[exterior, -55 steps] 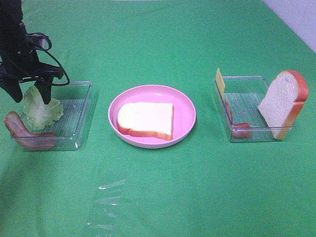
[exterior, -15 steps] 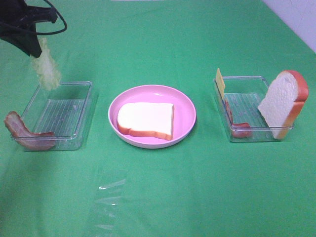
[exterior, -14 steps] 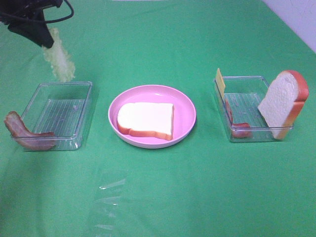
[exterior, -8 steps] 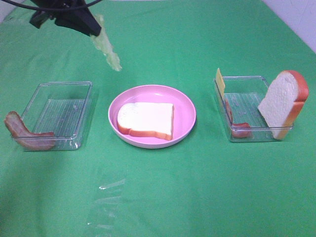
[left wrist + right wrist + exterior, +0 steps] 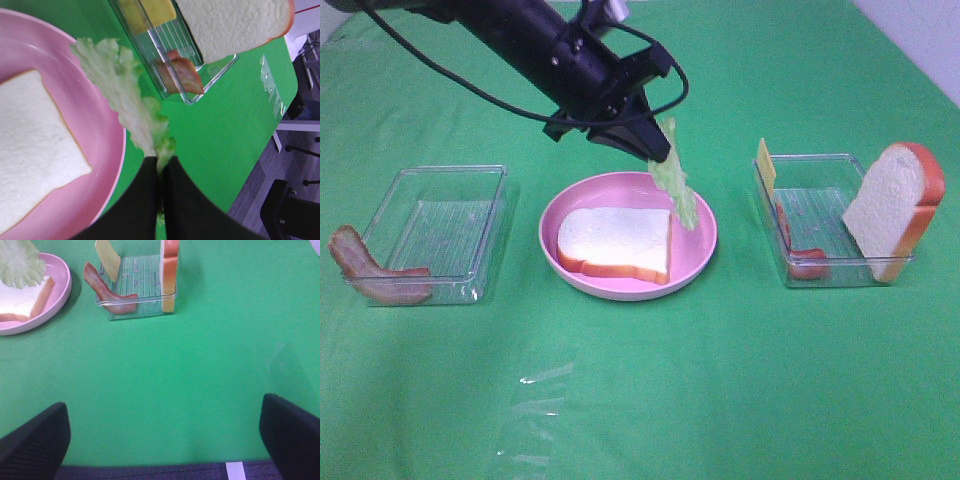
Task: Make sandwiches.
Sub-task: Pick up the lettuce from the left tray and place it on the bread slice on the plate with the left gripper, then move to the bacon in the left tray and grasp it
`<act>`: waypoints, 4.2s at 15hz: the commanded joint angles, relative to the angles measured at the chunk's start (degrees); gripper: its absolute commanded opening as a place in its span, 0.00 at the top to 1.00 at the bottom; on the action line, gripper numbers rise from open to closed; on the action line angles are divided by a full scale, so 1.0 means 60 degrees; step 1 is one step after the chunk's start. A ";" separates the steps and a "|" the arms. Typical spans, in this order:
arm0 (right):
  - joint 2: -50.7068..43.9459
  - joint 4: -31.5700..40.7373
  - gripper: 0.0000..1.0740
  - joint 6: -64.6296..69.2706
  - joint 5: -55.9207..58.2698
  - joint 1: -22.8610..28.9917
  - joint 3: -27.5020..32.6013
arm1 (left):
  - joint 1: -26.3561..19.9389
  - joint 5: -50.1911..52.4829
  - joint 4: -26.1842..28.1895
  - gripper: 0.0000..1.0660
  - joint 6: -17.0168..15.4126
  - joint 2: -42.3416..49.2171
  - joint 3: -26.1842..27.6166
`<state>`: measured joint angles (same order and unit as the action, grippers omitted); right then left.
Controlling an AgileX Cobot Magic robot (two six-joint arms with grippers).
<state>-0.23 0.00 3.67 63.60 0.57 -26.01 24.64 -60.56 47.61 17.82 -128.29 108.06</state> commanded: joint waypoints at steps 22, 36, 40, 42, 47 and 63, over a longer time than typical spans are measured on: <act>-0.0267 0.0000 0.09 -0.0038 -0.0105 -0.0029 0.0029 | 0.0306 0.0201 -0.5414 0.05 -0.1318 -0.0353 0.0038; -0.0267 0.0000 0.09 -0.0038 -0.0105 -0.0029 0.0029 | -0.1375 -0.2521 -0.8079 0.06 -0.3591 0.4269 -0.2798; -0.0267 0.0000 0.09 -0.0038 -0.0105 -0.0029 0.0029 | -0.3466 -0.2511 -0.7935 0.06 -0.3686 0.5519 -0.3667; -0.0267 0.0000 0.09 -0.0038 -0.0105 -0.0029 0.0029 | -0.4230 -0.2330 -0.7888 0.06 -0.3753 0.5500 -0.3648; -0.0267 0.0000 0.09 -0.0038 -0.0105 -0.0029 0.0029 | -0.4230 -0.2082 -0.7630 0.06 -0.2846 0.5204 -0.3686; -0.0267 0.0000 0.09 -0.0038 -0.0105 -0.0029 0.0029 | -0.3323 -0.0525 -0.7754 0.17 -0.3724 0.2320 -0.4240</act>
<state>-0.23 0.00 3.67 63.60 0.57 -26.01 4.35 -64.11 1.09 -3.90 -114.36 83.14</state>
